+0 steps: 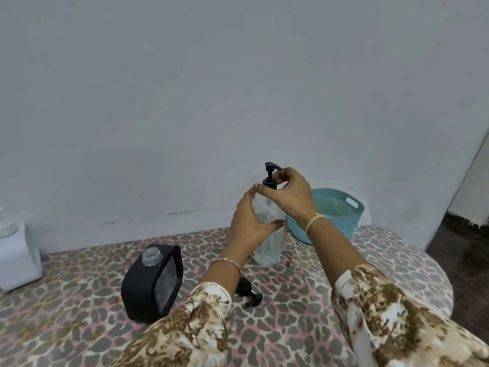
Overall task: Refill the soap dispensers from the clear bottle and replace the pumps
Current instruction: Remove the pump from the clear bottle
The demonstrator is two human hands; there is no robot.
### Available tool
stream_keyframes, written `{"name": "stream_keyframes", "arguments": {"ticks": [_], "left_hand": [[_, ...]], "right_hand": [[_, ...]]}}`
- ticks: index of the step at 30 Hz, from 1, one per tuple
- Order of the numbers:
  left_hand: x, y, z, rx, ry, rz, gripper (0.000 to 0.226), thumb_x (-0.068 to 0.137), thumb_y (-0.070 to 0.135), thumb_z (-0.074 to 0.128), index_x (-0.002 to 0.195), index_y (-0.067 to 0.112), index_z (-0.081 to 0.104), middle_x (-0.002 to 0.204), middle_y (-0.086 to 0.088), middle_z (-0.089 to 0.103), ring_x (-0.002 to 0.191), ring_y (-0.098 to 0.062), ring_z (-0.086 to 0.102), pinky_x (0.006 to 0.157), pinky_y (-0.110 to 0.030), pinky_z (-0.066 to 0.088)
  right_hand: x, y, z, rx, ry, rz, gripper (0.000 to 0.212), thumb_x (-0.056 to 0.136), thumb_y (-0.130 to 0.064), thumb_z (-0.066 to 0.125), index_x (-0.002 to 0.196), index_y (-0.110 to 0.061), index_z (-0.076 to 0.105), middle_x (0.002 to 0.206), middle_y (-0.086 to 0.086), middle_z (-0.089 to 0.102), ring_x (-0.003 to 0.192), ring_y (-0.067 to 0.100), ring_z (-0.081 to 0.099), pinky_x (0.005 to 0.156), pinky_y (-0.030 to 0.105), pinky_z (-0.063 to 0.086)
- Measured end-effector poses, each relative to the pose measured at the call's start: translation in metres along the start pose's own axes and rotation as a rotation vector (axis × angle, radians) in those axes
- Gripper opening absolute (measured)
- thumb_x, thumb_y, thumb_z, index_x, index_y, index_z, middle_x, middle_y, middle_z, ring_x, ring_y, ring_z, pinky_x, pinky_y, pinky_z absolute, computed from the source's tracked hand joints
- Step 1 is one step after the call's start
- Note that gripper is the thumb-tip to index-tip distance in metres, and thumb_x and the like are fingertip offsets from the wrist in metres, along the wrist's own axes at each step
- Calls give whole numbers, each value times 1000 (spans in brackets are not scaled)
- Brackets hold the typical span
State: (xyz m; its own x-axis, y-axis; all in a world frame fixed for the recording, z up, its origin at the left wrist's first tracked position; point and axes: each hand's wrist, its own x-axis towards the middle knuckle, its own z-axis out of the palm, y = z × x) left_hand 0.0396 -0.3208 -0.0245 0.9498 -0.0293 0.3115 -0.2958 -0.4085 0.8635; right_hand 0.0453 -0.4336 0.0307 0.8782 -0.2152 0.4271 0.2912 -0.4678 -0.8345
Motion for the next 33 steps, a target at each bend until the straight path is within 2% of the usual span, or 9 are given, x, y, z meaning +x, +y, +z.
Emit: {"name": "stream_keyframes", "arguments": {"ticks": [2,7,12,16,18,23,27,31,33], "left_hand": [[1,0,0,-13,-3,1,103,64,36,88,146,29,27,147,5,41,134,-16,41,105,-36,43],[4,-3,2,20,7,-3,100,60,42,88,141,32,31,143,5,46,130,-17,46,102,-39,47],[4,-3,3,11,-5,15,101,62,42,87,144,31,29,145,6,41,133,-15,41,102,-34,44],[3,-2,3,34,3,27,95,63,39,87,139,31,32,139,6,45,128,-15,45,97,-32,46],[3,-1,3,33,5,23,93,63,40,87,138,31,32,139,5,46,127,-15,47,96,-32,47],[4,0,4,37,-8,19,93,63,43,86,137,32,32,136,4,48,122,-15,51,87,-27,45],[2,1,3,20,-4,18,92,63,40,86,137,32,33,135,8,48,122,-10,48,86,-23,41],[1,0,2,43,6,20,93,64,41,86,139,31,32,139,6,46,127,-13,45,87,-24,40],[1,-1,3,49,4,9,95,64,42,86,141,31,30,142,5,44,130,-15,44,90,-25,41]], "right_hand": [[-1,0,3,-36,60,3,40,63,-43,83,85,-24,56,80,-14,59,77,6,57,81,36,50],[0,1,4,11,23,30,25,65,-32,75,86,-26,63,84,-14,66,82,7,62,87,43,52],[-1,0,6,-112,64,2,40,63,-53,74,89,-28,57,90,-16,61,89,11,59,85,39,49],[2,-1,8,-114,66,17,30,65,-37,75,89,-24,64,82,-16,63,84,11,62,85,42,52],[3,-3,10,-105,25,18,27,61,-40,66,85,-29,67,84,-17,66,87,13,62,88,45,51],[1,-1,14,-184,95,25,53,62,-60,75,95,-22,57,95,-7,59,92,15,57,84,37,48],[-3,0,13,-109,122,50,37,68,-40,78,91,-20,57,79,-14,58,84,14,61,77,33,50],[-5,-1,10,-5,31,11,20,73,-23,72,91,-24,64,83,-19,61,79,0,56,74,25,43],[-5,0,10,5,20,-9,24,73,-27,74,93,-28,60,87,-18,61,83,5,56,77,26,43]]}}
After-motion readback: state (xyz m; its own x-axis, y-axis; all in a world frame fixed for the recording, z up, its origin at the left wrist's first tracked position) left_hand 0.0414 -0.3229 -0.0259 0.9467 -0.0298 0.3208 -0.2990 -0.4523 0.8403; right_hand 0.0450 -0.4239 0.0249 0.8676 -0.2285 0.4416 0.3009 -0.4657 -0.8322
